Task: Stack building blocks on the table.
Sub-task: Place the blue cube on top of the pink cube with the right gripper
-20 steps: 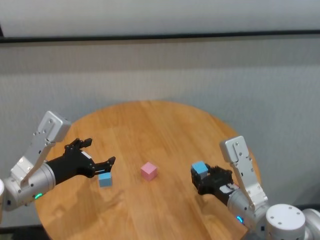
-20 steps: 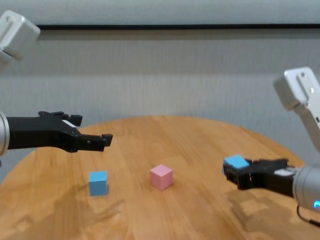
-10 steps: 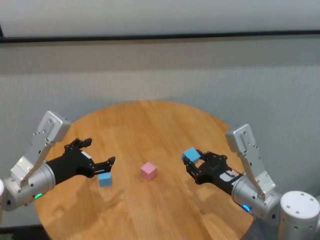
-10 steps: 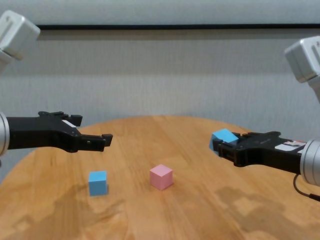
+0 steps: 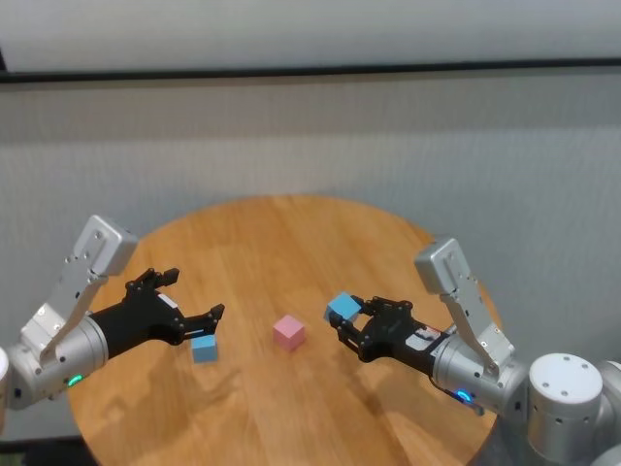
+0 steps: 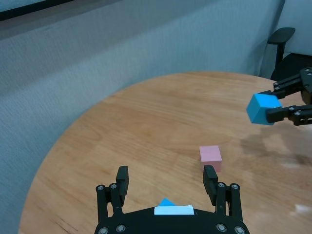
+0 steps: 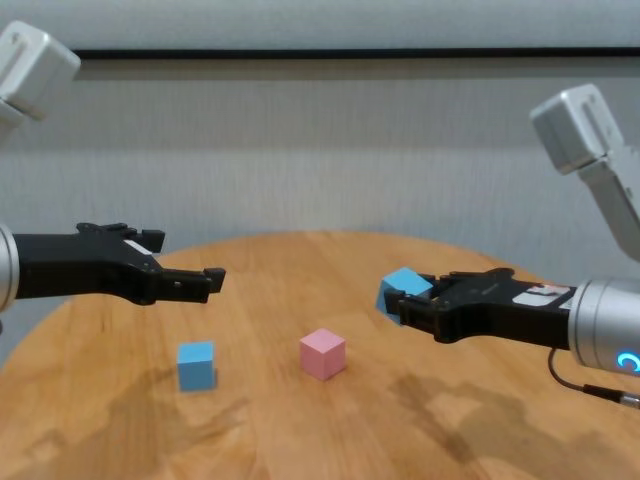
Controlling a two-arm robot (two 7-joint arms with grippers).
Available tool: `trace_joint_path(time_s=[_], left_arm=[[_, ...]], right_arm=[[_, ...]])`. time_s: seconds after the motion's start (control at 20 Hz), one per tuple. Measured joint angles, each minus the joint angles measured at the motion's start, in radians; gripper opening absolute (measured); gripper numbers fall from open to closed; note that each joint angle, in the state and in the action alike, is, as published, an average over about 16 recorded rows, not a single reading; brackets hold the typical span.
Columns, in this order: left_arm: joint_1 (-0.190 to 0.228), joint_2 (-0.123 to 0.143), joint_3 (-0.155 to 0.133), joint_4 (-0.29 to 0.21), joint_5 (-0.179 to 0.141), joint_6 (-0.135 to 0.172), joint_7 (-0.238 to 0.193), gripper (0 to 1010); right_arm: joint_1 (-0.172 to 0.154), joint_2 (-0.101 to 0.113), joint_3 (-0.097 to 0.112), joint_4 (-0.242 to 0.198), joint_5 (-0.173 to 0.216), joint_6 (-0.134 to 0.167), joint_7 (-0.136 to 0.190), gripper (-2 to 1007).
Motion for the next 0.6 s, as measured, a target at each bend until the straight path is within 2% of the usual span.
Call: trace_joint_path(time_s=[0.25, 0.6], left_arm=[[0.0, 0.0, 0.0, 0.0, 0.0, 0.0, 0.0, 1002], [0.0, 0.0, 0.0, 0.0, 0.0, 0.0, 0.0, 1002]], right_arm=[[0.058, -0.01, -0.04, 0.082, -0.003, -0.026, 0.032, 369], [0.135, -0.049, -0.089, 0.198, -0.015, -0.052, 0.048, 369]])
